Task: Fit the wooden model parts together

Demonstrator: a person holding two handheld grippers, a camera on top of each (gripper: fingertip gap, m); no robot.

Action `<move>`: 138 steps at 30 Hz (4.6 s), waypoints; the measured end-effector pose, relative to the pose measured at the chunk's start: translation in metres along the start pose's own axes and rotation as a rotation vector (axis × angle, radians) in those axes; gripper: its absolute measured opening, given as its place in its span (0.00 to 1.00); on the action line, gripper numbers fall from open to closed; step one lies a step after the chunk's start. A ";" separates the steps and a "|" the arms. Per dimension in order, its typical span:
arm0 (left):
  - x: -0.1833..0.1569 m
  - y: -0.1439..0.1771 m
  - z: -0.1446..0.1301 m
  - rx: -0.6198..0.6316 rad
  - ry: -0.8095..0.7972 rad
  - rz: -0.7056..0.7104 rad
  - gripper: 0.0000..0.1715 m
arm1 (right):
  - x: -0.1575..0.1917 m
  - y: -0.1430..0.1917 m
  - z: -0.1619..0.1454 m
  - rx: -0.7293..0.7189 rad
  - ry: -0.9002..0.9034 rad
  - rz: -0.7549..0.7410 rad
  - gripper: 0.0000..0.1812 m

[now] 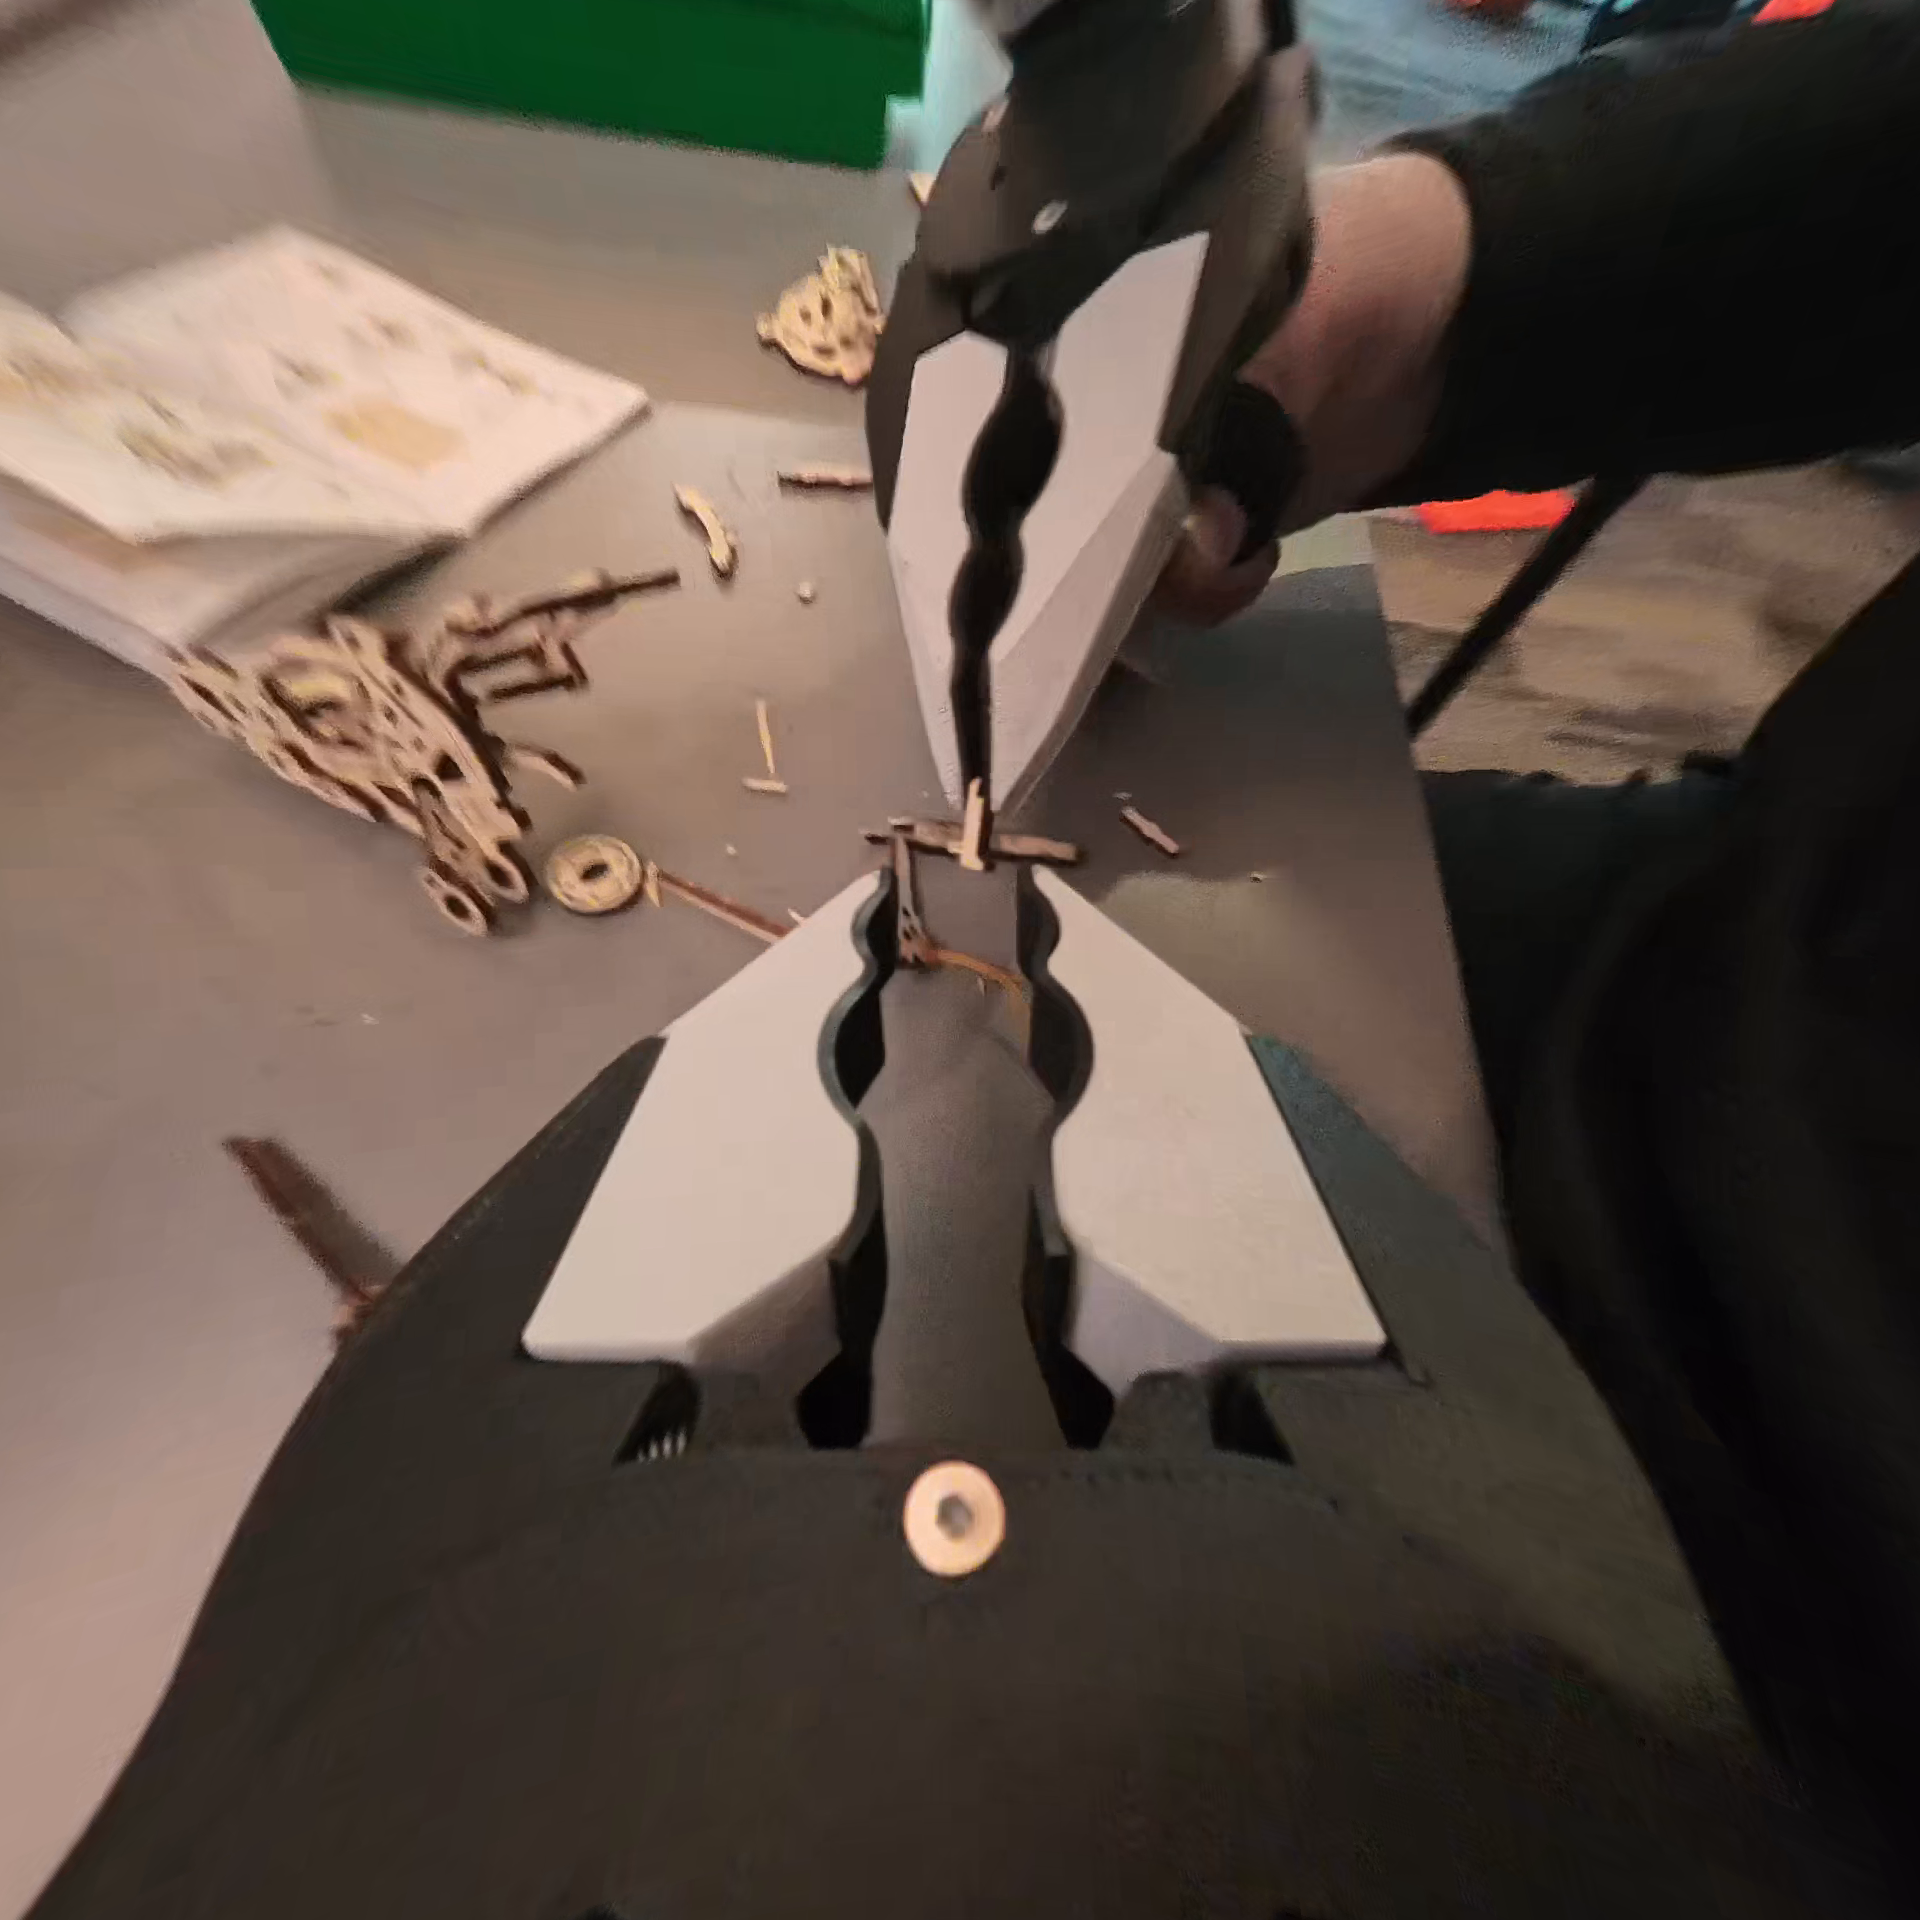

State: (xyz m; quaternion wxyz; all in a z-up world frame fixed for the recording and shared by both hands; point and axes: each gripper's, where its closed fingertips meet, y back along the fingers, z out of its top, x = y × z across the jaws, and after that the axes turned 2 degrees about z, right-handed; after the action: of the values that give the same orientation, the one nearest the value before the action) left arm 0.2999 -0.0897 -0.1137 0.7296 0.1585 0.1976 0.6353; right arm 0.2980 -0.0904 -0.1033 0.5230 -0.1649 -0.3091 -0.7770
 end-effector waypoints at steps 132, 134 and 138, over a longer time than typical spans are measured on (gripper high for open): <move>-0.017 0.003 0.027 -0.147 0.404 -0.047 0.02 | 0.012 0.010 0.003 0.330 1.170 -0.688 0.02; -0.015 0.003 0.026 -0.145 0.405 -0.030 0.02 | 0.012 0.009 0.003 0.331 1.172 -0.688 0.01; -0.013 0.003 0.025 -0.145 0.399 -0.016 0.02 | 0.010 0.009 0.004 0.335 1.173 -0.691 0.00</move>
State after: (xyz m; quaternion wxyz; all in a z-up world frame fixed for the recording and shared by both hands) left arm 0.3081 -0.1016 -0.0896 0.6906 -0.0249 0.2930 0.6608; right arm 0.3020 -0.0973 -0.0923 0.3448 0.4720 -0.1262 -0.8015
